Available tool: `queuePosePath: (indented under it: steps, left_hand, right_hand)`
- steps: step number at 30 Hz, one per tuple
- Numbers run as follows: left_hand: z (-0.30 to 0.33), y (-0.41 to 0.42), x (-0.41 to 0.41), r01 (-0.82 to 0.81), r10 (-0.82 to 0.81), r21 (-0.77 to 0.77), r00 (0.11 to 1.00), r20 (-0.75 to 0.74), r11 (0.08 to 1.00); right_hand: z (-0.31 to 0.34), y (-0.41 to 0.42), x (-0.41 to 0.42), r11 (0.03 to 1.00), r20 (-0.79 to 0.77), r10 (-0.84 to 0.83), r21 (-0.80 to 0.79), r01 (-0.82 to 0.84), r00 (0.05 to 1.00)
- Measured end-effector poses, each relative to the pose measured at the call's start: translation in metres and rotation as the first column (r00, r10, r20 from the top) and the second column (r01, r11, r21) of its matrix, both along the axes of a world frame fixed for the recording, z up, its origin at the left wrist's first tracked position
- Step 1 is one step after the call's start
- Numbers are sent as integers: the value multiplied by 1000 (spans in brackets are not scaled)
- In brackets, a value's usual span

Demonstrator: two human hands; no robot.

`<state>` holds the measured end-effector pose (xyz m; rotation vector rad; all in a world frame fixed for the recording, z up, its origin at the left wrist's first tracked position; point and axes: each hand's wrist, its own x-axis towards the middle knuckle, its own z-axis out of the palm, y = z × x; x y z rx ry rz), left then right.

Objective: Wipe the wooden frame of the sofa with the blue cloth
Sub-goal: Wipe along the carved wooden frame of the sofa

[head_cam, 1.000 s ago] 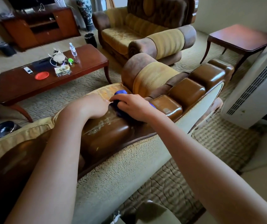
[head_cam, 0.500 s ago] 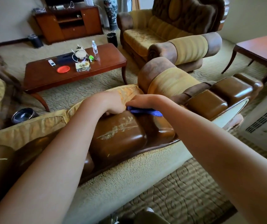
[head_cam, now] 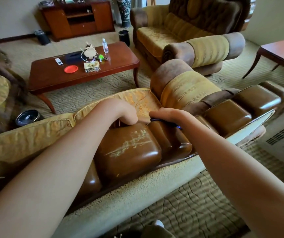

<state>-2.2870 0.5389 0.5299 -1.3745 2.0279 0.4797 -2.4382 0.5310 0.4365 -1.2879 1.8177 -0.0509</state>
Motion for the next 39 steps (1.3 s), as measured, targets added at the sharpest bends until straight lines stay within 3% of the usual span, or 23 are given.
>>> queuePosePath:
  steps: [10, 14, 20, 27, 33, 37, 39]
  left_hand:
    - [-5, -14, 1, 37, -41, 68, 998, 51, 997]
    - [-7, -12, -4, 72, -74, 39, 996, 52, 997]
    - [-8, -12, -2, 26, -30, 72, 998, 58, 997]
    - [-6, -7, -1, -17, 13, 61, 997, 72, 998]
    - [-8, -7, -6, 61, -59, -17, 993, 107, 998]
    - [-9, -5, -3, 57, -49, -64, 992, 113, 996]
    - [-6, 0, -3, 34, -29, -68, 996, 80, 997]
  right_hand:
    - [28, 20, 44, 955, 71, 122, -280, -98, 990]
    - [23, 16, 32, 972, 120, 74, -231, -45, 990]
    - [0, 13, -10, 992, -122, -73, -110, 59, 990]
    - [8, 25, 0, 980, -40, -77, -186, 68, 996]
    - [31, 35, 39, 930, 19, 108, -356, -94, 994]
    - [30, 25, 35, 955, 88, 89, -290, -60, 992]
    - [22, 17, 21, 978, 43, 71, -202, -61, 997]
